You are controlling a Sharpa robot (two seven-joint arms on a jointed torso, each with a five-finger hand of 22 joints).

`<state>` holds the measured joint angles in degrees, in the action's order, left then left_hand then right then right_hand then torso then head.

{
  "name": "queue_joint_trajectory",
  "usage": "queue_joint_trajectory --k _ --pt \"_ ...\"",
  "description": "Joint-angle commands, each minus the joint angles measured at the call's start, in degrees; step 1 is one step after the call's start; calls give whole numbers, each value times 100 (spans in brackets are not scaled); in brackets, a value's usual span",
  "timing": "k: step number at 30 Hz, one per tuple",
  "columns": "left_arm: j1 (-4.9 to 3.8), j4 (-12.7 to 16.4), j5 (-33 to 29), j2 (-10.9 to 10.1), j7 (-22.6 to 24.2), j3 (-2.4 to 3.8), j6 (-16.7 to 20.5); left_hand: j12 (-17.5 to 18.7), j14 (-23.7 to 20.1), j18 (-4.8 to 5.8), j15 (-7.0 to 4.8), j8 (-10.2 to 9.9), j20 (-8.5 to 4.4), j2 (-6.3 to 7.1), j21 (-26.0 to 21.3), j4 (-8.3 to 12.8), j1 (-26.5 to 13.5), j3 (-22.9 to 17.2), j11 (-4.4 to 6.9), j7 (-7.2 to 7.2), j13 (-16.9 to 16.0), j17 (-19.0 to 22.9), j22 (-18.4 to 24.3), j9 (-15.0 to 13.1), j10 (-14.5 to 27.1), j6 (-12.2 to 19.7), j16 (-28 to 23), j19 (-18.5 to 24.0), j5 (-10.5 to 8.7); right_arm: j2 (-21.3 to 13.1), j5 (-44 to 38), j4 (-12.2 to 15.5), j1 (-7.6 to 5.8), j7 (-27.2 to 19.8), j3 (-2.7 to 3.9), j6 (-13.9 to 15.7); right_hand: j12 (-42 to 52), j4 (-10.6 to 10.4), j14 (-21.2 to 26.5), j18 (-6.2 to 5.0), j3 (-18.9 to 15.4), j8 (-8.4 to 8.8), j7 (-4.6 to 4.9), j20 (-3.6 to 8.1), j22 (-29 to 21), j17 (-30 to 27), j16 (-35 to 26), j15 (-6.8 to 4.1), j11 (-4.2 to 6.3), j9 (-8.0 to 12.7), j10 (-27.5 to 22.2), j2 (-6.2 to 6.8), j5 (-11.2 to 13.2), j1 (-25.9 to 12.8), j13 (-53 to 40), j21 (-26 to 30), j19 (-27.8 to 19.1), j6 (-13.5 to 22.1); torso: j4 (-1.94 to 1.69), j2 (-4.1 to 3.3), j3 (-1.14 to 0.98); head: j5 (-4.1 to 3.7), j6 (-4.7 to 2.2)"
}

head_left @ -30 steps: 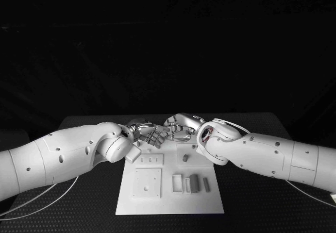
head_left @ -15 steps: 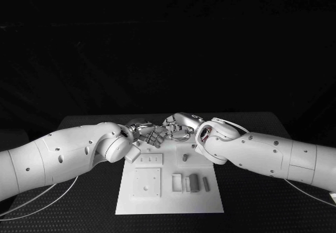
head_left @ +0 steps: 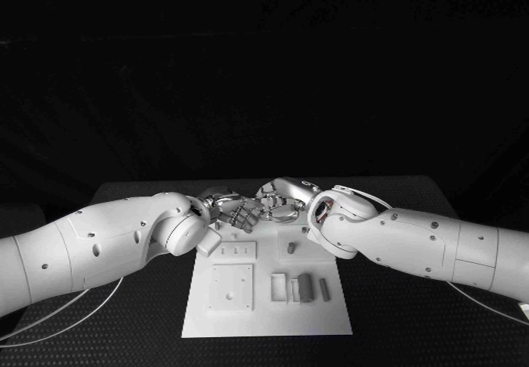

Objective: Assemble the parts on the task board

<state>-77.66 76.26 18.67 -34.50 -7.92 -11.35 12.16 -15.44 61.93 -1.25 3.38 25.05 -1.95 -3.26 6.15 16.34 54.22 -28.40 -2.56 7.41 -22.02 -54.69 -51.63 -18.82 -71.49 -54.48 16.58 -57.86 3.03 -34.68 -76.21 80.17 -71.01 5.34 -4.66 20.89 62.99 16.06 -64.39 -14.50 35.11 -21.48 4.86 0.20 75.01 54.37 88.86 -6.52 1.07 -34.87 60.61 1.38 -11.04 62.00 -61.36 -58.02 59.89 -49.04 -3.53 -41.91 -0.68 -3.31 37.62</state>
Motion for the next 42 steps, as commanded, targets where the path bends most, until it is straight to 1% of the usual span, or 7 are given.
queue_joint_trajectory --k 1,4,7,13,16,24,42 --pt "-17 19 -25 41 103 19 3 -3 40 -1 -14 23 -35 -2 -38 7 97 -73 19 -9 -10 -12 -11 -11 -41 -56 -38 -14 18 31 -54 38 16 -34 -13 -180 1 29 -32 -50 15 -16 -55 8 83 6 3 -67 67 -3 -77 -13 12 -23 3 -33 28 -1224 -2 -2 1 -3 12" --pt "-17 15 -25 44 99 19 26 10 61 18 -19 16 -43 2 -50 12 137 -148 28 -23 -27 -32 -25 -16 -75 -94 -53 -11 130 32 -54 27 16 -27 -14 -184 1 29 -26 -50 15 -16 -55 8 83 -3 3 -67 67 -3 -76 -13 12 -23 3 -33 28 -1224 -1 0 0 -3 18" --pt "-17 14 -25 49 104 19 71 28 105 54 -32 17 -59 40 -73 16 146 -229 50 -53 -71 -84 -62 -47 -150 -175 -79 -7 606 32 -54 24 16 -25 -15 -191 0 30 -31 -50 16 -15 -55 8 83 2 2 -67 67 -3 -76 -13 12 -23 3 -33 28 -1224 1 -1 0 -5 21" --pt "-17 -2 -42 94 102 19 174 83 205 105 -75 -14 -108 388 -108 -64 -202 -254 86 -93 -198 -241 -176 -171 -261 -292 -130 -41 2079 45 -54 41 18 -29 -17 -194 -1 30 -34 -50 17 -15 -56 10 82 4 1 -68 67 -4 -74 -12 12 -24 3 -33 29 -1224 -1 -3 1 -20 30" --pt "-16 -10 -42 107 56 19 159 118 214 112 -75 -56 -111 548 -130 -137 -404 -230 84 -85 -245 -292 -228 -211 -266 -297 -174 -37 2527 48 -54 46 18 -29 -18 -194 -1 30 -38 -50 18 -14 -56 10 82 9 1 -68 68 -4 -74 -12 12 -24 3 -33 30 -1225 -3 -3 1 -25 35" --pt "-9 -16 -42 119 -16 18 205 165 178 111 -50 -122 -94 761 -171 -280 -682 -168 63 -59 -290 -330 -272 -240 -218 -250 -243 9 2645 44 -54 48 18 -22 -18 -200 -2 32 -45 -50 20 -14 -57 12 82 15 1 -69 68 -5 -72 -12 12 -24 4 -33 31 -1227 -3 -4 1 -28 43" --pt "-2 18 -5 85 -32 18 140 138 249 124 -83 -101 -116 601 -180 -130 -581 -262 102 -116 -385 -435 -358 -323 -281 -358 -238 26 2793 38 -59 -6 23 10 -19 -223 -4 34 -53 -50 23 -12 -58 15 81 20 0 -71 70 -8 -66 -9 12 -26 3 -33 34 -1232 -4 -3 1 -42 56"
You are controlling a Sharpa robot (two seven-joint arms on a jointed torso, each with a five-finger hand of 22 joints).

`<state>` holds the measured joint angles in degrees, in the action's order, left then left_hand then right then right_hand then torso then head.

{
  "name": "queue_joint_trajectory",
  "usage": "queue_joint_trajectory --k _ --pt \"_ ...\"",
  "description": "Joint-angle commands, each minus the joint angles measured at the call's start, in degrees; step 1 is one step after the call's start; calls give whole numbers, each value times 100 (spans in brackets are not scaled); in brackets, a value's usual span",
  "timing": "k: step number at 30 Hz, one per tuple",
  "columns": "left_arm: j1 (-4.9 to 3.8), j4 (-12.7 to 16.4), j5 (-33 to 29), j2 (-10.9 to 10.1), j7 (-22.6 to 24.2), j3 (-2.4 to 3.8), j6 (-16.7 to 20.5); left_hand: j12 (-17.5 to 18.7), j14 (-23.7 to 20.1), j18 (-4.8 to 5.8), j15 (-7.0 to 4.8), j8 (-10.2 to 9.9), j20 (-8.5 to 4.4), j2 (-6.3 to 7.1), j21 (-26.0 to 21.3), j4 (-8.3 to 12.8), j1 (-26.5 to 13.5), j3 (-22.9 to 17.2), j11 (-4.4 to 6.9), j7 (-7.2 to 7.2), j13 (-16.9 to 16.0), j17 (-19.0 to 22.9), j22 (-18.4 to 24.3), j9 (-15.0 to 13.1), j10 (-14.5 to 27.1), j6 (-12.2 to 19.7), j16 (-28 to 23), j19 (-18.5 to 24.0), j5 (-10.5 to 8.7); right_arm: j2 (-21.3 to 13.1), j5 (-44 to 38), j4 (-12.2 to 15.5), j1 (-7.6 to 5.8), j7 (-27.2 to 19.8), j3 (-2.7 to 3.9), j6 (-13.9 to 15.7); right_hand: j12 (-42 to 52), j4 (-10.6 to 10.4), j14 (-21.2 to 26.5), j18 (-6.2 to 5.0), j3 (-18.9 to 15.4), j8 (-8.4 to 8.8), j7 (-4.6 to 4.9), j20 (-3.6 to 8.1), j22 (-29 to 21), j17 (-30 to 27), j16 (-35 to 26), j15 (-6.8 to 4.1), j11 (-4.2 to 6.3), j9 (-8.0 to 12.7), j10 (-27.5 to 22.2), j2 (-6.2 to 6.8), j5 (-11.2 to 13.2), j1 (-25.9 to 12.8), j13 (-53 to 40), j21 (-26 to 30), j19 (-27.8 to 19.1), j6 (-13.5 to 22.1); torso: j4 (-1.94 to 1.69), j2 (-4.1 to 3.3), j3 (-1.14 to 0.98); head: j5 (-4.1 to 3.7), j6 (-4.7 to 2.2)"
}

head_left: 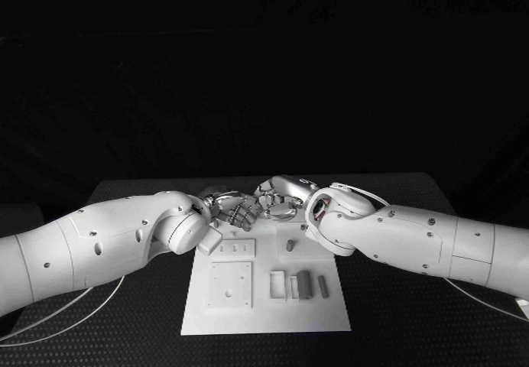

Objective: Assemble the parts on the task board

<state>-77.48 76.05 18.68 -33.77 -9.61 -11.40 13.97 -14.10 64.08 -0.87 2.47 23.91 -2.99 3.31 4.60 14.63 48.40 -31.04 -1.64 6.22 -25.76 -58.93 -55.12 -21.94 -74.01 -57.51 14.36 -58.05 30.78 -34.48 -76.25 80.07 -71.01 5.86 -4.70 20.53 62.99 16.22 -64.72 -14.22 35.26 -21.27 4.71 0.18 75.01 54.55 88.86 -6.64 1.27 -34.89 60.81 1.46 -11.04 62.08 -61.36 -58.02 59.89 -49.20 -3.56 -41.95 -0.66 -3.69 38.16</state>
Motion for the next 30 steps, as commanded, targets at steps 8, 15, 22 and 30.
queue_joint_trajectory --k 8,15,22,30 --pt "-17 40 -3 9 135 23 -66 7 48 87 1 10 -20 -141 -22 138 107 -53 17 -4 -34 -39 -43 -34 -41 -74 -25 37 27 25 -56 11 29 -39 -16 -191 -4 18 -22 -78 9 -32 -44 18 81 4 -1 -60 51 -7 -84 -16 12 -34 3 -34 35 -1218 -1 -1 0 -5 9" --pt "-10 31 -3 11 137 23 -39 -22 145 87 -34 55 -29 -317 -12 185 429 -123 58 -58 -84 -108 -114 -103 -141 -177 5 32 -139 23 -41 0 30 -49 -16 -192 -5 18 -11 -78 8 -31 -43 18 80 -14 -2 -60 51 -7 -83 -11 13 -36 3 -33 35 -1217 1 -2 -1 -4 14" --pt "-4 27 -3 -9 142 23 -9 -23 178 87 -50 62 -42 -397 -2 182 535 -100 74 -77 -112 -168 -166 -145 -186 -215 17 8 -318 16 259 -62 30 -69 -17 -226 -93 -64 216 -78 -31 79 6 -15 51 -268 -100 -40 3 23 -191 241 13 -193 26 37 -24 -1050 1 -2 -3 -11 23" --pt "-4 -4 3 -49 92 23 -46 -21 189 87 -57 59 -47 -443 -2 185 556 -86 81 -83 -126 -196 -192 -164 -206 -229 18 4 -401 -97 871 -127 30 -405 -24 104 -398 -355 899 -41 -421 869 562 -304 -11 -381 -504 456 -525 370 -982 847 24 -491 130 463 -691 277 -2 -2 -3 -6 24"
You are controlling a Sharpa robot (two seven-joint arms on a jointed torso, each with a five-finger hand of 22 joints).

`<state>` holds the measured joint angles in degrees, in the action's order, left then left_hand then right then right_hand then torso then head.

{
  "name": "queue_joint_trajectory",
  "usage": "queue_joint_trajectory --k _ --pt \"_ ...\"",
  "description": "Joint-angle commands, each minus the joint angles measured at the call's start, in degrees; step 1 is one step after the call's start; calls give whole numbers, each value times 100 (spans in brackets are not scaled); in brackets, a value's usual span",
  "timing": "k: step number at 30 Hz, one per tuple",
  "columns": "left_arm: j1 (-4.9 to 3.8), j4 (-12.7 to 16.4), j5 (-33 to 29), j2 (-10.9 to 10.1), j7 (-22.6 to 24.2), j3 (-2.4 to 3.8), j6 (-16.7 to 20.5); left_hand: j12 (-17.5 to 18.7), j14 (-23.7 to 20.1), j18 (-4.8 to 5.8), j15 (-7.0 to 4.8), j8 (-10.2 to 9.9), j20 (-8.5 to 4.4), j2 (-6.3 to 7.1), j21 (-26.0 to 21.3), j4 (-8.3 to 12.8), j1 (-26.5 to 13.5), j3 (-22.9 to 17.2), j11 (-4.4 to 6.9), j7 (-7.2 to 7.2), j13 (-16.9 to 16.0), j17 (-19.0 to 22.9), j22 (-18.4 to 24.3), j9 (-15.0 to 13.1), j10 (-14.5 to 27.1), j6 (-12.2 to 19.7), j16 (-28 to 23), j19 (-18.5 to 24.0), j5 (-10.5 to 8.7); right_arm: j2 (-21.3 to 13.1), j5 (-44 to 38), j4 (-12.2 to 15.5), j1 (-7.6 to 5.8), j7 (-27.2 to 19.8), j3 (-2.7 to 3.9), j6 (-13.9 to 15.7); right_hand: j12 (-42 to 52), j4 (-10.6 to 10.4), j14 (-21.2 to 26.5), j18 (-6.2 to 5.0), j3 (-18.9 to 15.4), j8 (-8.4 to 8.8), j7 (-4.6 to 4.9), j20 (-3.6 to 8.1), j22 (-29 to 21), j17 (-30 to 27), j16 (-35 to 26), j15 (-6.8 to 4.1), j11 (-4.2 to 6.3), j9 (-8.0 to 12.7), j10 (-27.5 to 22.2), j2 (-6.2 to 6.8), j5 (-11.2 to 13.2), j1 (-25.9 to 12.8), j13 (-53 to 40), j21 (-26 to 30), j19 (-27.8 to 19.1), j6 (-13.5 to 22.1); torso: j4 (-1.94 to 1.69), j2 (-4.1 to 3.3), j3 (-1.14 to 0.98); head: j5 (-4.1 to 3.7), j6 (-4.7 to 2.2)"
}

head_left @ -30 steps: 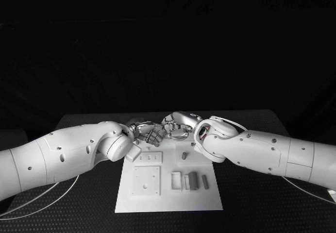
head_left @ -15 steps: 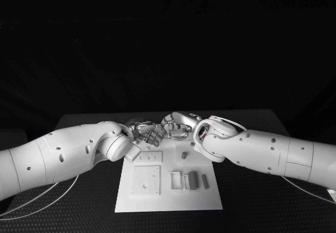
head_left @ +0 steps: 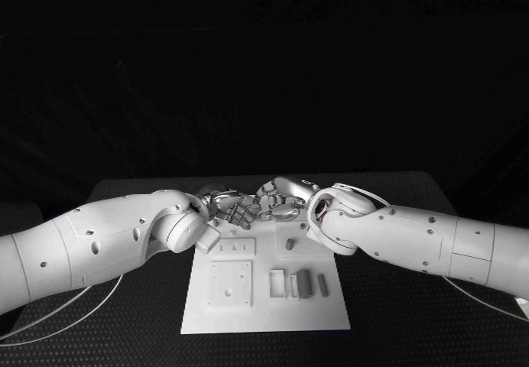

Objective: Assemble the parts on the task board

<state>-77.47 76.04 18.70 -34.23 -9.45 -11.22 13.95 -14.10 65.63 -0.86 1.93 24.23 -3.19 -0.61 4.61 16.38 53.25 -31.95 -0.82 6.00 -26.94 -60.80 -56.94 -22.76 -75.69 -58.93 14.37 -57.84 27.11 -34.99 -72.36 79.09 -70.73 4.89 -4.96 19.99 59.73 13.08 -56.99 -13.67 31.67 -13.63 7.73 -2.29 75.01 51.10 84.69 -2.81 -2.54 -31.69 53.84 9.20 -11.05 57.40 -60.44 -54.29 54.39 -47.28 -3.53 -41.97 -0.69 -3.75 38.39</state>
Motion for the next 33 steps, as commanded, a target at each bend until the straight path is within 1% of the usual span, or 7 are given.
queue_joint_trajectory --k 1,7,17,19,20,24,33 --pt "-5 -8 7 -8 69 5 -30 -20 35 86 -4 26 -27 -55 -3 10 72 8 -2 -61 -10 -12 -12 -84 -40 -88 18 -17 -46 -66 635 -62 1 -396 3 181 -123 -71 219 -83 -92 150 301 -95 -22 -69 -156 116 -189 76 -375 98 25 -32 77 154 -241 177 -5 2 1 2 2" --pt "-5 -80 138 -37 -68 5 -209 11 19 86 0 -5 -21 -129 -22 14 97 20 -8 -52 -23 -47 -48 -109 -30 -72 -9 5 -285 -197 1627 -264 1 -863 3 343 -291 -261 591 -39 -320 229 430 -258 -47 -216 -387 252 -316 140 -715 137 29 -185 283 396 -655 428 -5 2 -1 13 15" --pt "-6 -367 971 -23 -646 -5 -845 9 39 86 -8 -6 -18 -109 -15 -5 60 53 -2 -57 -36 -72 -78 -128 -61 -96 -6 -3 -356 -374 2912 -764 -38 -1365 59 547 -250 -284 666 -77 -493 185 439 -328 -25 -271 -371 267 -330 149 -775 -19 28 -252 389 432 -727 450 -1 0 -5 47 60" --pt "-6 -430 1194 -3 -819 -51 -1018 -6 70 86 -24 5 -35 -87 -3 -13 28 67 14 -77 -51 -96 -103 -145 -102 -135 8 -25 -357 -371 3076 -888 -59 -1391 97 536 -241 -259 671 -85 -520 175 437 -338 -22 -279 -365 266 -329 150 -780 -52 27 -247 405 435 -732 446 -2 -1 -5 46 85" --pt "-7 -476 1343 7 -967 -135 -1166 -10 82 86 -33 9 -43 -79 1 -18 16 69 20 -85 -58 -107 -114 -154 -117 -152 14 -34 -347 -362 3148 -993 -78 -1416 142 508 -234 -238 675 -92 -539 169 436 -345 -19 -285 -361 265 -328 152 -784 -81 26 -243 417 437 -734 446 -4 -1 -5 47 105" --pt "-6 -680 1669 138 -1370 -201 -1316 -25 112 86 -49 19 -62 -73 10 -34 -20 78 34 -103 -75 -132 -137 -172 -155 -191 28 -55 -359 -305 3290 -1242 -169 -1467 233 460 -226 -214 678 -99 -561 162 435 -354 -17 -292 -356 264 -328 155 -788 -110 26 -240 432 440 -736 445 -6 2 -4 52 136" --pt "6 -908 2194 320 -1783 -227 -1347 -12 152 86 -69 -22 -60 -186 136 -36 -151 134 56 -130 -118 -228 -518 -240 -218 -261 24 86 -553 -268 3302 -1363 -349 -1513 376 389 -212 -165 687 -112 -604 151 434 -374 -13 -308 -349 264 -327 162 -797 -170 24 -241 462 448 -742 447 -2 -1 0 47 220"
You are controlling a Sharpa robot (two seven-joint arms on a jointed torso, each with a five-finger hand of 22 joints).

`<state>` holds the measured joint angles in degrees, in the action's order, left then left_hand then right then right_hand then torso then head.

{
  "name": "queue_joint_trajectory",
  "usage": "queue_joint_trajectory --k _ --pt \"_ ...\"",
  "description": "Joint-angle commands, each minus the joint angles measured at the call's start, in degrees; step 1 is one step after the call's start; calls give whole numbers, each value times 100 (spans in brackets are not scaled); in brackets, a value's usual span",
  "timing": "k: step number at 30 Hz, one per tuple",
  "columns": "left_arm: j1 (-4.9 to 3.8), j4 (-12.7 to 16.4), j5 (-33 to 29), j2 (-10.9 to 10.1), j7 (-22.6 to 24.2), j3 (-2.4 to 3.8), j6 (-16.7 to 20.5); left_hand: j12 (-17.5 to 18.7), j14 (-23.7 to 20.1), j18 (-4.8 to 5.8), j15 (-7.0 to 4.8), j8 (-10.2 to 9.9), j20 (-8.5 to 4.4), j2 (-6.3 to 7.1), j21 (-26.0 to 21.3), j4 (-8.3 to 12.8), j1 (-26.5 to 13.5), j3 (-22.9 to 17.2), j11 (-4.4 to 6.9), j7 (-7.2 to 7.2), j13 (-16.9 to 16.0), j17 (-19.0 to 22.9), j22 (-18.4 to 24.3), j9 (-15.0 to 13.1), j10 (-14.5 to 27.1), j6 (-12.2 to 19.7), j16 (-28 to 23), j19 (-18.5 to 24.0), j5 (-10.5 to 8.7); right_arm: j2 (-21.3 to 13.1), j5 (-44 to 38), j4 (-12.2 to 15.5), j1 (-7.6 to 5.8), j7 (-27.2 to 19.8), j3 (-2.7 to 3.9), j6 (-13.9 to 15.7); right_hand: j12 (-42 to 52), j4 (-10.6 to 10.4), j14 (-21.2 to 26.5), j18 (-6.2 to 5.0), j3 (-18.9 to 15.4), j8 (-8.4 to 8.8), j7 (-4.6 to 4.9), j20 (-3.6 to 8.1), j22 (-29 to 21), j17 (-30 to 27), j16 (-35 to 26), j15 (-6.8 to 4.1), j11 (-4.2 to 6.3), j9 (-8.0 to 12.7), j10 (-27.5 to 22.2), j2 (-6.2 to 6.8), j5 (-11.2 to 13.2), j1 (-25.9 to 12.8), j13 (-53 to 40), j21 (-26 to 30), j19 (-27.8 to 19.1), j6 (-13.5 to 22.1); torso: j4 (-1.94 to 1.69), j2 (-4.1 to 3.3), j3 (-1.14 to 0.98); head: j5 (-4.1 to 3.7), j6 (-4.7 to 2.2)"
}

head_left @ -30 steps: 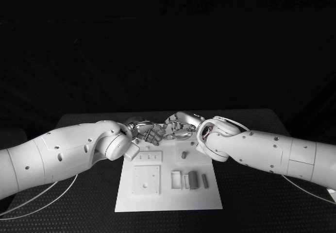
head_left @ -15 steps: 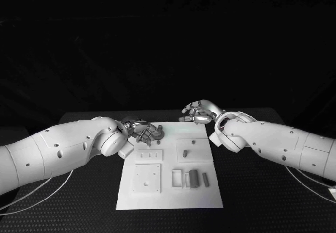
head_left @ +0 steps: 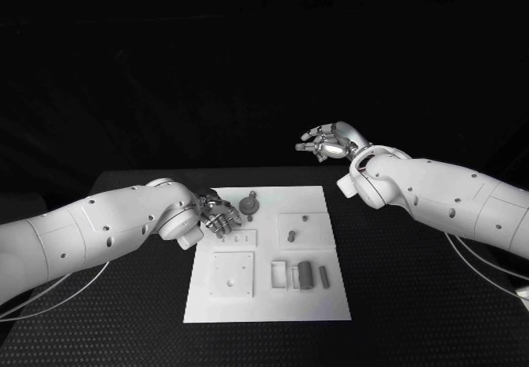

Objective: Assemble the parts on the task board

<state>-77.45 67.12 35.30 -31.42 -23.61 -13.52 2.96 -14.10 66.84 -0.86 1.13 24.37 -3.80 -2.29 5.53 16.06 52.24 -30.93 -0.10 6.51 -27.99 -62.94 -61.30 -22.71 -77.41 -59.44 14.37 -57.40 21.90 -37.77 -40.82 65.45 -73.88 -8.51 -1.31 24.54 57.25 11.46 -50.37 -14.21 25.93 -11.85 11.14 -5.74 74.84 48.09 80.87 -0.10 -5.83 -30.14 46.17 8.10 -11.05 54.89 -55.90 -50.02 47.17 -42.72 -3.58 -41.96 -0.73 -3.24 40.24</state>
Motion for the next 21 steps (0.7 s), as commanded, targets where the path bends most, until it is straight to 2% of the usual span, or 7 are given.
queue_joint_trajectory --k 1,5,8,11,15,17,21 --pt "3 -17 560 43 -374 3 -257 -13 37 86 9 -38 -1 -38 61 -6 -62 35 -14 -184 -20 -22 -127 -259 -51 -214 23 58 -65 10 149 2 -39 -172 13 -71 37 -2 26 -58 -32 -28 94 -30 4 -8 33 -7 2 7 -29 -61 24 10 10 22 -20 -8 1 -1 2 -4 52" --pt "5 -29 884 96 -412 4 -414 -23 44 86 13 -66 9 -168 150 -24 -145 36 -12 -179 -96 -66 -436 -379 -41 -198 -9 197 -410 19 148 16 -58 -172 27 -89 40 10 29 -62 -42 -30 94 -36 5 -13 34 -7 2 10 -32 -71 23 9 19 25 -22 -7 1 -1 3 -5 89" --pt "11 -26 1067 135 -405 4 -499 -107 158 86 -27 -36 -50 -225 246 -34 -190 46 20 -200 -202 -106 -589 -484 -95 -231 65 132 -478 28 148 19 -60 -164 30 -110 42 20 31 -65 -48 -31 94 -39 6 -17 35 -7 2 12 -35 -78 22 11 26 27 -24 -5 2 -2 4 2 108" --pt "26 35 1265 137 -349 3 -424 -279 372 75 -147 -23 -183 -367 463 -15 -229 48 46 -180 -412 -201 -867 -678 -48 -144 417 -66 -569 32 148 27 -60 -159 31 -130 44 28 33 -68 -54 -32 95 -43 6 -20 35 -6 1 14 -37 -84 22 10 32 29 -25 -3 -1 -4 5 3 137" --pt "38 113 1384 129 -329 4 -442 -901 324 85 -301 79 -353 -565 766 17 -304 17 80 -161 -1088 -413 -1398 -1276 304 92 1264 -209 -879 33 145 23 -61 -148 31 -154 47 39 37 -72 -60 -32 96 -49 6 -26 35 -5 0 18 -41 -93 21 10 42 33 -28 2 6 -3 5 2 151" --pt "38 123 1385 122 -319 4 -384 -1252 540 32 -465 90 -492 -579 1063 30 -298 27 142 -188 -1404 -526 -1522 -1487 304 139 1807 -551 -903 33 145 20 -61 -142 32 -164 48 41 37 -72 -63 -32 96 -51 7 -27 36 -5 0 19 -42 -95 21 9 44 34 -28 4 1 -2 5 -4 168" --pt "39 101 1413 128 -326 4 -407 -1690 803 -25 -880 -4 -857 -481 2190 27 -189 26 216 -257 -1775 -1026 -1532 -1749 301 98 3237 -1039 -595 27 145 26 -61 -135 32 -184 50 46 38 -74 -66 -32 97 -53 7 -30 36 -5 0 21 -43 -101 21 8 48 35 -28 6 0 1 2 -9 180"
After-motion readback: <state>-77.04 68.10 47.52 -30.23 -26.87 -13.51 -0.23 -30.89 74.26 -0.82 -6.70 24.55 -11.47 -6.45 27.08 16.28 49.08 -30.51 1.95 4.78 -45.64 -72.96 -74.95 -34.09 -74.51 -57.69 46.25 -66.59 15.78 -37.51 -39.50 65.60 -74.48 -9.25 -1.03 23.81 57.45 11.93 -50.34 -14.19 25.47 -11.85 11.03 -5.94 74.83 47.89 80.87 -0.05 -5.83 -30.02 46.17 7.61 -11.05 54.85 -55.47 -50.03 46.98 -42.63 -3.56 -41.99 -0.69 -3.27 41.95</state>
